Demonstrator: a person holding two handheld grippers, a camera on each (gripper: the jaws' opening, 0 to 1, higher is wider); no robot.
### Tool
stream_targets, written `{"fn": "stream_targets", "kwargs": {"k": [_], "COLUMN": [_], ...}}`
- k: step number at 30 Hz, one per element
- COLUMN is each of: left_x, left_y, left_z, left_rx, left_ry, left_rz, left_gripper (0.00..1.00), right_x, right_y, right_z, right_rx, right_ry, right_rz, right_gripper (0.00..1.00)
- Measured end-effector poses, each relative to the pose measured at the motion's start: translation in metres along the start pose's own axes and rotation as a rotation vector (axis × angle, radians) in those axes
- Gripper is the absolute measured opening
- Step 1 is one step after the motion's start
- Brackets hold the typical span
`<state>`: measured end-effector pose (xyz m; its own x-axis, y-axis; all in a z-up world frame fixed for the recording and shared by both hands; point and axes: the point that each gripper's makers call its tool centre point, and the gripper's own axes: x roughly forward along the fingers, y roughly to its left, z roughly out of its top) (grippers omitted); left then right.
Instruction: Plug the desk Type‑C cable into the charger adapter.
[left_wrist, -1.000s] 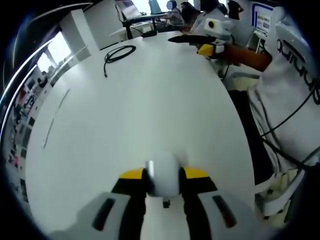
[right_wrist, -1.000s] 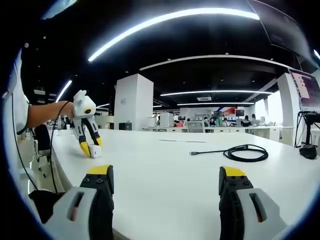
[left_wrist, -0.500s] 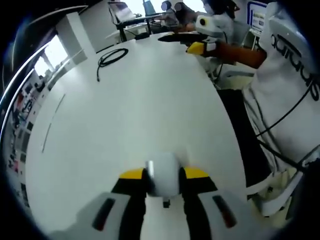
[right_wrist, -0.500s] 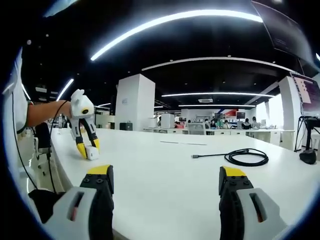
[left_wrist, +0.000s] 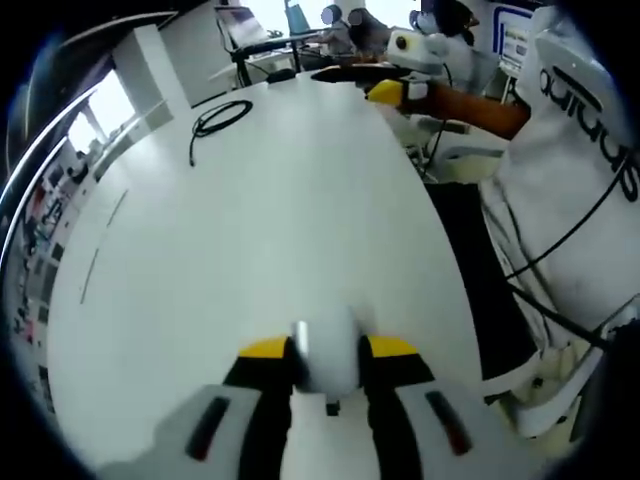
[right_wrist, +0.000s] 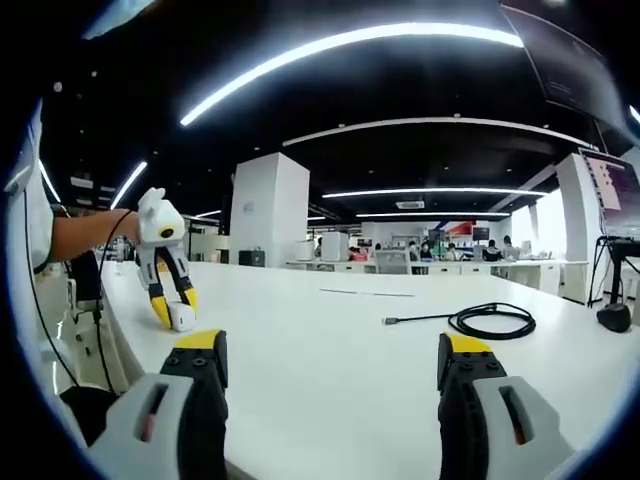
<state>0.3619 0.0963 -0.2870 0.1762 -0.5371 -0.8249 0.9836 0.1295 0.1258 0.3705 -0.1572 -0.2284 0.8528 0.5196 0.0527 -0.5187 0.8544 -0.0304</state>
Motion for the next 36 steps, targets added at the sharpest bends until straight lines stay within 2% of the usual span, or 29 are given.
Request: {"fn": "stream_targets", "kwargs": {"k": [14,24,27,32,35,36], "left_x": [0.000,-0.004,-0.012,-0.029,-0.039,-0.044], "left_y": [-0.003,-0.003,-0.002,-0.002,0.004,0.008], "left_z": [0.003,0.004,0.011,0.032,0.039,0.038], "left_rx": [0.008,0.028,-0.005,-0.080,-0.116,-0.131], "left_ry": [-0.055,-0.062,-0.116,-0.274,-0.357,-0.374], "left_rz": [-0.003,-0.001,0.010,0.019,0.086,0.129], "left_gripper": [0.26,0.26,0.24,0.21,0.21,0.22], "right_x": [-0.005,-0.008,-0.008,-0.006,-0.006,-0.005], "right_y": [0.004,0.003,0.003,0.003,0.005,0.005], "right_z": [0.001,0.003,0.002,0.001,0.001,0.001], "right_rx": [0.000,-0.004,-0.002,0.001,0.002,0.006], "right_ry": [-0.002,-0.005,-0.001,0.001,0.003,0.000], "right_rz": [0.006,-0.002,-0.003,-0.001,0.002,0.003], "right_gripper": [0.87,0.88,0.88,0.88,0.88,0.87]}}
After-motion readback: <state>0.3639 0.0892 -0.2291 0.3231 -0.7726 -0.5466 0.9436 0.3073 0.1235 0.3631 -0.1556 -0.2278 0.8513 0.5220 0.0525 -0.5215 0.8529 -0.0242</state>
